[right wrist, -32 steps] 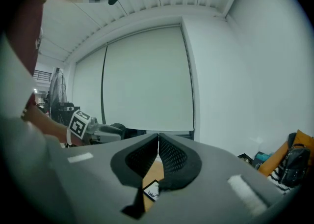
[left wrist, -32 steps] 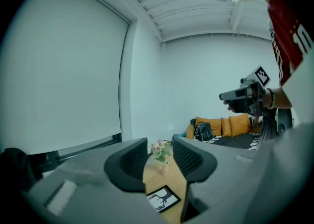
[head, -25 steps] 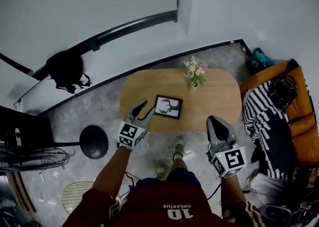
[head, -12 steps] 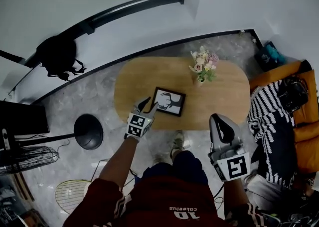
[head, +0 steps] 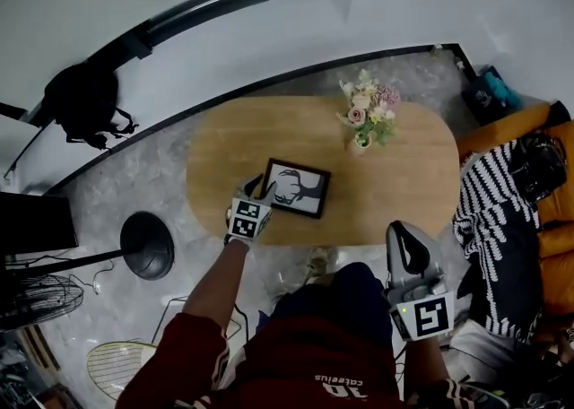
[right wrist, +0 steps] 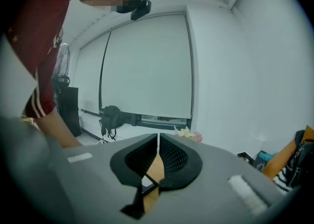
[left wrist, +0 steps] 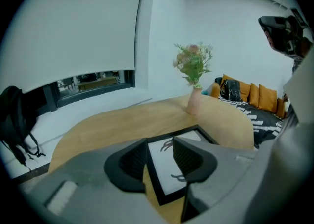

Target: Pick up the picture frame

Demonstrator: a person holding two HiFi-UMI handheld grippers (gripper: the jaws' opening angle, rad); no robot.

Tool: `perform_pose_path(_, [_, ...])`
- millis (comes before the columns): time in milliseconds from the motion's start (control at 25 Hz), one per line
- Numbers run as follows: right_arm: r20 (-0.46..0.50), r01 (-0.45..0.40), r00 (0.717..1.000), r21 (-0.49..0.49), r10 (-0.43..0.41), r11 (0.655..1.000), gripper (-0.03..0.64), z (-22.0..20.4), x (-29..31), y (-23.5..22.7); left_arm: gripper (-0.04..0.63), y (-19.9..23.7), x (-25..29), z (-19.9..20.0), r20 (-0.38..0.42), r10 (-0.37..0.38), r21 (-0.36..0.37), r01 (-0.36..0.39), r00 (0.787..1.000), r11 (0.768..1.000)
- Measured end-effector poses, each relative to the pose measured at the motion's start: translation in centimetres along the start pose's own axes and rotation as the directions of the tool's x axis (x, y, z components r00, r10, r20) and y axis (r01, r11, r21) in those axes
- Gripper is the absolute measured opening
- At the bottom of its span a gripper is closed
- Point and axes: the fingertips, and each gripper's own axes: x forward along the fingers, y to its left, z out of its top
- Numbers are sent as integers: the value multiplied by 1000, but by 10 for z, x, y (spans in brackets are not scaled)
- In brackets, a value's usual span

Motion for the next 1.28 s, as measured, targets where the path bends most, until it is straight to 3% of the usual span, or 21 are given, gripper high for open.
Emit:
perform_pose_path(280, [-24, 22, 999, 11, -21, 1000, 5, -27, 5, -5, 156, 22, 40, -50, -106, 50, -33, -53, 993, 998])
perform_pose_path(560, [-46, 18, 999, 21, -17, 1000, 5, -44, 6, -4, 145, 19, 50, -65, -168, 42, -56, -52, 985, 997])
perform_pose_path(920, [-23, 6, 1000, 52, -4, 999, 5, -41, 13, -3, 91, 27, 50, -66, -174, 21, -275, -69, 984, 959])
perform_pose_path(1080, [-9, 9, 1000, 82, -8, 997, 5, -39, 12, -8, 79, 28, 51, -66, -193, 31, -280, -85, 981, 956])
perform_pose_path(1280, [-23, 1, 1000, 98, 1, 995, 5, -32, 9, -4, 74, 23, 42, -55, -164, 10, -205, -44, 986, 978])
